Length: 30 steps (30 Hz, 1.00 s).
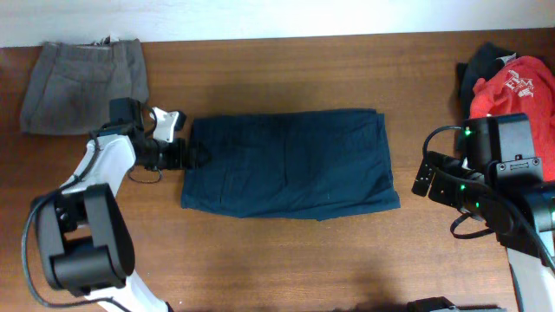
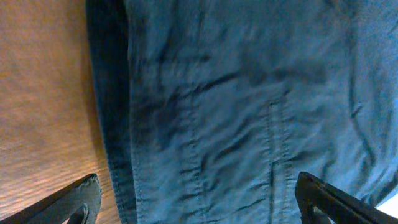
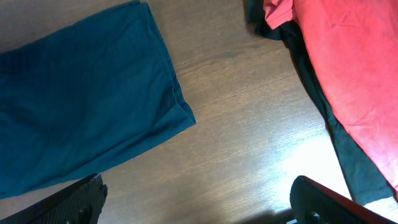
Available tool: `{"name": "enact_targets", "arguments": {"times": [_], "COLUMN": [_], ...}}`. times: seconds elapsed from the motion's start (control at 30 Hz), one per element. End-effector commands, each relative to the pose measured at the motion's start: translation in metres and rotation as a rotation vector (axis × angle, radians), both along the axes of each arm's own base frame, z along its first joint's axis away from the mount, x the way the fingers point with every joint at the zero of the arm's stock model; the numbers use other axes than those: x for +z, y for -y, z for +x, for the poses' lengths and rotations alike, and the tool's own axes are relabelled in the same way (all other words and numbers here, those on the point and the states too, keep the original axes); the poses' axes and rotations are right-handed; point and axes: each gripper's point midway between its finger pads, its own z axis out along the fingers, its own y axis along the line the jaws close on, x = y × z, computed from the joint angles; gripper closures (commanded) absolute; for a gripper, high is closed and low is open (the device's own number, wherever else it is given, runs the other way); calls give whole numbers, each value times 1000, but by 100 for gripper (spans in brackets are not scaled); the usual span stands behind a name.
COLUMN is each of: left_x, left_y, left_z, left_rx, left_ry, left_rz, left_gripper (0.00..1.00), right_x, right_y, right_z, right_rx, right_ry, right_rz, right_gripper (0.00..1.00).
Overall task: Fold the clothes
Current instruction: 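Grasp the left edge of the navy trousers with the left gripper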
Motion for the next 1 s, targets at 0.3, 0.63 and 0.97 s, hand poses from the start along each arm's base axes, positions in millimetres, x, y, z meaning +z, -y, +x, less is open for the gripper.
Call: {"name": "enact_targets", "arguments": {"times": [0.3,0.63,0.97], "left_x": [-33,-41,-41], "left_y": [7,18,18], "left_z": [-9,-20,-19], "left_rx": [-32,-38,-38], "left_ry": [-82,-147,-143], "left_rz": [-49,-124,-123], "left_gripper": [9,42,81], "right_x": [4,4,3], "right_y": [5,5,5], "right_z": [-1,0,1], "right_rx": [-9,-9,-9], "right_ry": [10,11,3], "right_rz": [-21,-20,-21], "right_gripper": [1,1,2]}}
